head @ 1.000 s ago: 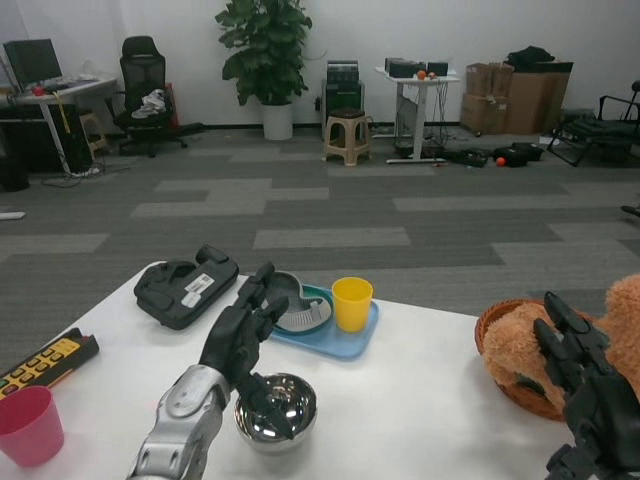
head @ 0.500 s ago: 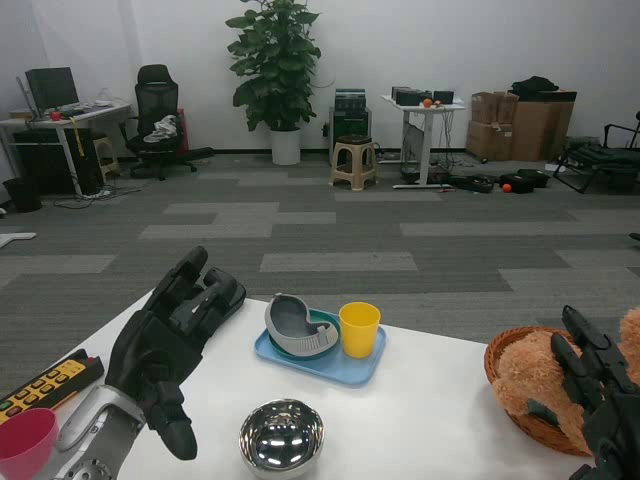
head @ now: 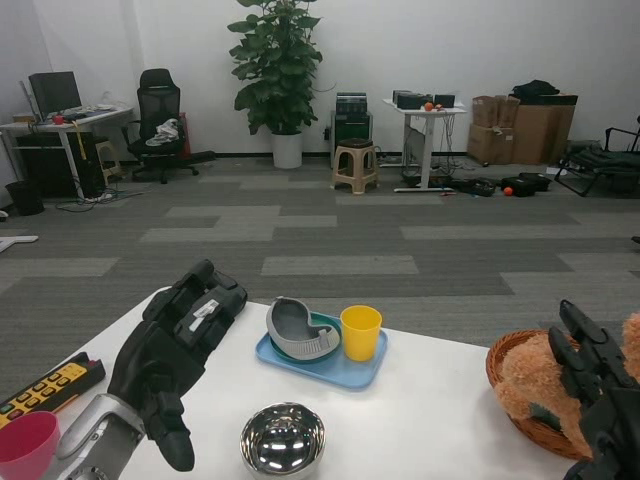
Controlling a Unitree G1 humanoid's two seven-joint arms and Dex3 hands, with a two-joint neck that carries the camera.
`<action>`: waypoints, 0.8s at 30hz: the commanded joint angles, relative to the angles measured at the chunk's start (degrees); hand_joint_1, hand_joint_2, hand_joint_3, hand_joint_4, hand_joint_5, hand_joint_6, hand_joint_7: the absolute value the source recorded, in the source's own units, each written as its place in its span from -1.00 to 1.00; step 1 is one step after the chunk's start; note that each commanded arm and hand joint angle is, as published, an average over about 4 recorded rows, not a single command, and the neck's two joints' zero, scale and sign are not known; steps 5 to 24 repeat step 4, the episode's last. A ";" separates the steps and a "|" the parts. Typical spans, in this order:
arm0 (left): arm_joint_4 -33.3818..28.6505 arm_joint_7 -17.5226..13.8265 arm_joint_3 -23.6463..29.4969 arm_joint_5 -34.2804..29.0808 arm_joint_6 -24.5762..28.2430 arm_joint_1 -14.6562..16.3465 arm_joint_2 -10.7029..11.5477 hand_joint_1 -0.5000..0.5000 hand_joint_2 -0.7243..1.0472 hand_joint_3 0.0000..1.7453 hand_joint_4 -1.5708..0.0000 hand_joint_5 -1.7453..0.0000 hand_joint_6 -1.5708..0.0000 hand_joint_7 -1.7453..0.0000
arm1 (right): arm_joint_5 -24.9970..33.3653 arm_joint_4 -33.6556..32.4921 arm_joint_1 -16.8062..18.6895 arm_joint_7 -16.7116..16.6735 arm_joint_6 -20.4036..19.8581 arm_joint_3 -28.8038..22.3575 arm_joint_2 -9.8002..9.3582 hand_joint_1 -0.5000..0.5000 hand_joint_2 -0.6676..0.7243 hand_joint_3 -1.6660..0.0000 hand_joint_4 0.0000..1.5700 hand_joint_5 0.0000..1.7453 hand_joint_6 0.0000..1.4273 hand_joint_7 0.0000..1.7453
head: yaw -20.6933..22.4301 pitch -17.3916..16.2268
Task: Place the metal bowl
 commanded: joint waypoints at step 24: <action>1.99 -0.26 -0.67 0.59 0.48 -1.78 0.30 -0.96 0.40 -0.93 1.00 0.88 1.00 1.00 | 0.07 -0.14 -1.24 -0.13 -0.94 -0.81 0.51 0.50 1.00 1.00 -0.93 -1.00 -1.00 -0.84 | -0.04 0.09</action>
